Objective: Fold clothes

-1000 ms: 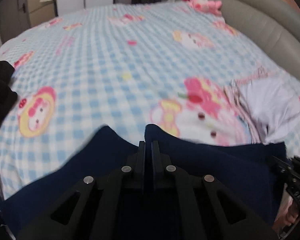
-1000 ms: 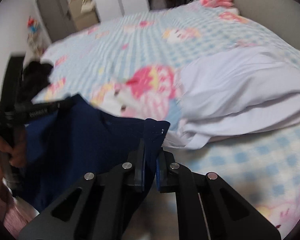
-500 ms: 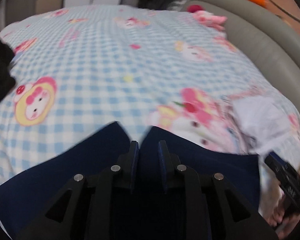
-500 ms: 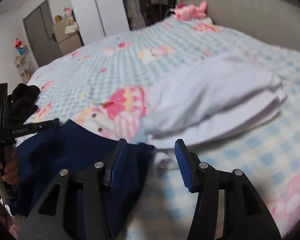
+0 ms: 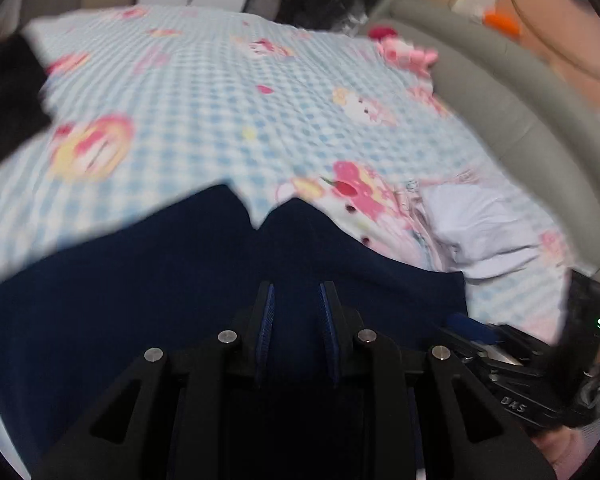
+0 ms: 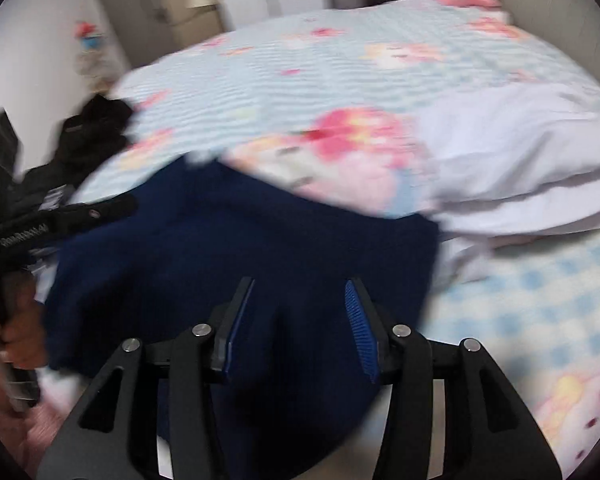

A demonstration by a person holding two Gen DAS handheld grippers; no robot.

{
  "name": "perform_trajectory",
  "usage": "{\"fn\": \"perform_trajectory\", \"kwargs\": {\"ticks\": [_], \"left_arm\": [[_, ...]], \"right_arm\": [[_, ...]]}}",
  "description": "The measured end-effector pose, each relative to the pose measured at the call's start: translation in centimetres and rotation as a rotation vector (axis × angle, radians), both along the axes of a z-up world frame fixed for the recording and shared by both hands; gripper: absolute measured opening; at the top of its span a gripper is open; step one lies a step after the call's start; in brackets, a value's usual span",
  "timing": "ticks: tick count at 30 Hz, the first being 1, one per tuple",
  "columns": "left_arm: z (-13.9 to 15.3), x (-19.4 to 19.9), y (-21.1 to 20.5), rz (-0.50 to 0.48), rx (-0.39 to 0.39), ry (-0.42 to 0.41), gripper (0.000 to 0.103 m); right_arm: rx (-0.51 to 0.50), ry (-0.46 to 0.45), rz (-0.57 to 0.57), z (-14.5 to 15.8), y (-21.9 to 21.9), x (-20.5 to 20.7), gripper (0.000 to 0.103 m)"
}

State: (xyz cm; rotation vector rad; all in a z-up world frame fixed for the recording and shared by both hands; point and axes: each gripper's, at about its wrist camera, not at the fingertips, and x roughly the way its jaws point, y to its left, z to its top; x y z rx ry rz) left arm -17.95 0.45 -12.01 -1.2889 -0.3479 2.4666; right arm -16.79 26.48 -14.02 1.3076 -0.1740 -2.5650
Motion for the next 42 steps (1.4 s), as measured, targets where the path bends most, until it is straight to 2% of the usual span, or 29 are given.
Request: {"fn": "perform_trajectory", "kwargs": {"ticks": [3,5,7,9,11,14,15,16,18,19,21,22,25,26,27,29,31,33,34,36,38,39,42], "left_arm": [[-1.4,3.2,-2.0,0.035,-0.052,-0.036,0.024],[-2.4,3.4,-2.8,0.033,-0.088,-0.069,0.025],[-4.2,2.0,-2.8,0.032,-0.139,-0.124,0.025],[-4.5,1.2,-3.3,0.038,-0.161,-0.151,0.025],[-3.2,2.8,-3.4,0.038,-0.151,-0.118,0.025],[-1.2,5.5,-3.5,0.038,-0.134,-0.065,0.025],[-0.6,6.4,-3.5,0.038,-0.128,-0.048,0.025],[0.1,7.2,-3.6,0.038,-0.122,-0.030,0.025],[-1.1,8.2,-3.5,0.050,-0.162,-0.044,0.025],[-1.8,8.5,-4.0,0.066,-0.158,-0.072,0.025],[-3.2,9.2,-5.1,0.100,-0.143,-0.132,0.024],[-3.5,10.1,-6.1,0.128,-0.124,-0.137,0.024],[-2.0,13.0,-8.5,0.164,-0.005,-0.065,0.025],[-1.7,13.7,-9.0,0.184,0.003,-0.052,0.026],[-1.5,14.3,-9.5,0.205,0.008,-0.040,0.027],[-2.4,14.7,-10.6,0.281,-0.030,-0.083,0.027],[-3.8,14.6,-11.4,0.329,-0.057,-0.130,0.030],[-3.7,14.9,-12.2,0.349,0.000,-0.117,0.030],[-3.3,15.1,-12.8,0.365,0.032,-0.096,0.029],[-3.1,15.3,-13.2,0.361,0.076,-0.082,0.032],[-4.5,14.8,-13.5,0.323,0.202,-0.135,0.034],[-5.0,14.8,-13.7,0.319,0.229,-0.149,0.034],[-6.0,14.0,-12.5,0.276,0.233,-0.172,0.034]], "right_arm": [[0.021,0.011,0.112,0.3,-3.6,2.0,0.047],[0.056,0.001,0.174,-0.6,-6.0,3.1,0.047],[0.152,-0.011,0.159,-2.5,-7.6,2.4,0.046],[0.224,-0.011,0.131,-3.0,-8.3,1.6,0.046],[0.245,0.016,0.108,-1.3,-8.4,1.9,0.046],[0.152,0.085,0.148,1.9,-8.4,4.4,0.047],[0.132,0.077,0.161,2.0,-8.5,5.3,0.047],[0.113,0.067,0.173,2.1,-8.5,6.2,0.047],[0.068,0.019,0.205,0.9,-9.0,7.0,0.047],[0.090,-0.002,0.207,-0.1,-9.3,7.3,0.047],[0.118,-0.035,0.185,-1.8,-9.4,7.8,0.047],[0.120,-0.048,0.161,-2.4,-9.1,8.1,0.047],[0.009,-0.051,0.074,-0.9,-7.0,8.9,0.044],[-0.031,-0.046,0.045,-0.3,-6.2,9.2,0.046],[-0.030,-0.022,0.023,0.4,-5.9,9.7,0.046],[-0.011,0.019,-0.018,1.2,-5.3,10.6,0.046],[0.038,-0.014,-0.037,0.4,-5.2,10.9,0.046],[0.103,-0.072,-0.055,-1.0,-5.0,11.1,0.043],[0.087,-0.067,-0.068,-0.7,-4.5,11.5,0.043],[0.046,-0.051,-0.094,0.1,-3.6,12.4,0.047],[0.006,-0.035,-0.121,0.9,-2.7,13.3,0.058],[-0.014,-0.027,-0.134,1.3,-2.2,13.7,0.059],[-0.025,-0.074,-0.142,0.1,-2.1,13.5,0.059]]}}
